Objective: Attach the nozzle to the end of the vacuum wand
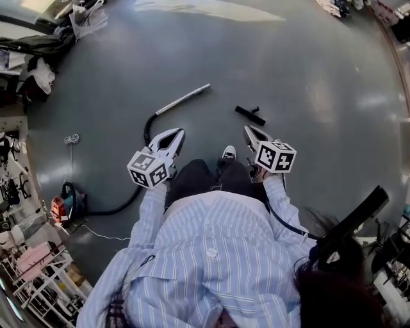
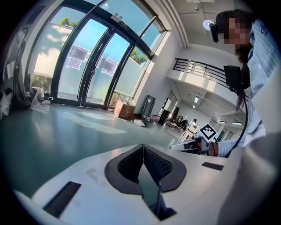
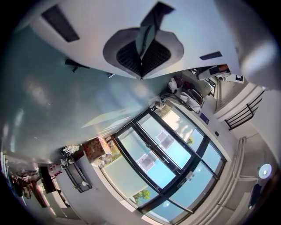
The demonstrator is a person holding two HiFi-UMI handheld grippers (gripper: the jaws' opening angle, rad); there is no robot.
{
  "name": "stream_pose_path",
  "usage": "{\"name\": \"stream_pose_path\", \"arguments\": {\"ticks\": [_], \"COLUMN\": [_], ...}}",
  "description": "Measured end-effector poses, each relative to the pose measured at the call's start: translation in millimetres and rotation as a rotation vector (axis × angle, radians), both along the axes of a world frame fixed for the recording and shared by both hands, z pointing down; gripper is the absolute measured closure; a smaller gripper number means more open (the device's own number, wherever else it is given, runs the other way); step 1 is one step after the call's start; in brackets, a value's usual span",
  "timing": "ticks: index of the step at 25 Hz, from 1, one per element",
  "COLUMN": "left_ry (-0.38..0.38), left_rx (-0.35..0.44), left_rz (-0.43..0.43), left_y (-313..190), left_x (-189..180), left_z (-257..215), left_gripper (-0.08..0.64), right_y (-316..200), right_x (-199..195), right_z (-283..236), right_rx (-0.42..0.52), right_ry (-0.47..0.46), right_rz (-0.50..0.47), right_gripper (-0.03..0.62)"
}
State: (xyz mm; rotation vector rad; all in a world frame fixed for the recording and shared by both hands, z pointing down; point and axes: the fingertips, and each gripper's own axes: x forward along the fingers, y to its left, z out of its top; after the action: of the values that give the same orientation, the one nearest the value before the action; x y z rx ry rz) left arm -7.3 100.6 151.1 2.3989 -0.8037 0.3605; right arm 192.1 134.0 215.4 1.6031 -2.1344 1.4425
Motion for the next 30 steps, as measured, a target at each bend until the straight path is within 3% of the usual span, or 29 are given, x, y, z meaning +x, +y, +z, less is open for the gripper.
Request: {"name": "stream_pose_path", "arguments": {"ticks": [7,12,18,25,30], "left_ry": [-0.061,-0.069,-0.065,-0.074,-0.148], "left_rx": [-0.051,-0.088,-0.124,-0.133,-0.179], "left_rz": [0.002,0.068,0.256,0.571,0.659], "left_y": [-27.6,-66.1,-125.8,-184.3,-216.3], "left_x": [-19.6,-25.3,-9.1,15.1,11.4], "left_z": [17.8,34.0,73.4,129.5,187.4], "left_gripper": [0.554,0.554,0.554,0.552,0.552], "right_y": [-8.3,-15.4,-45.9,-112.6,-142.6], "right_x": [-6.5,-14.9,-19.5,-29.9,-30.4], "right_z": [15.5,28.8,53.2,91.2,140.5], "right_rx": [-0.029,-0.081,-0.141,-0.137,-0.216], "right_ry": [-0.011,0.000,0.003,-0.043,-0.047], "right_rz": [0.013,0.085,0.257,0.417,0.456], "right_gripper": [0.588,0.588,0.588,0.588,0.588]}}
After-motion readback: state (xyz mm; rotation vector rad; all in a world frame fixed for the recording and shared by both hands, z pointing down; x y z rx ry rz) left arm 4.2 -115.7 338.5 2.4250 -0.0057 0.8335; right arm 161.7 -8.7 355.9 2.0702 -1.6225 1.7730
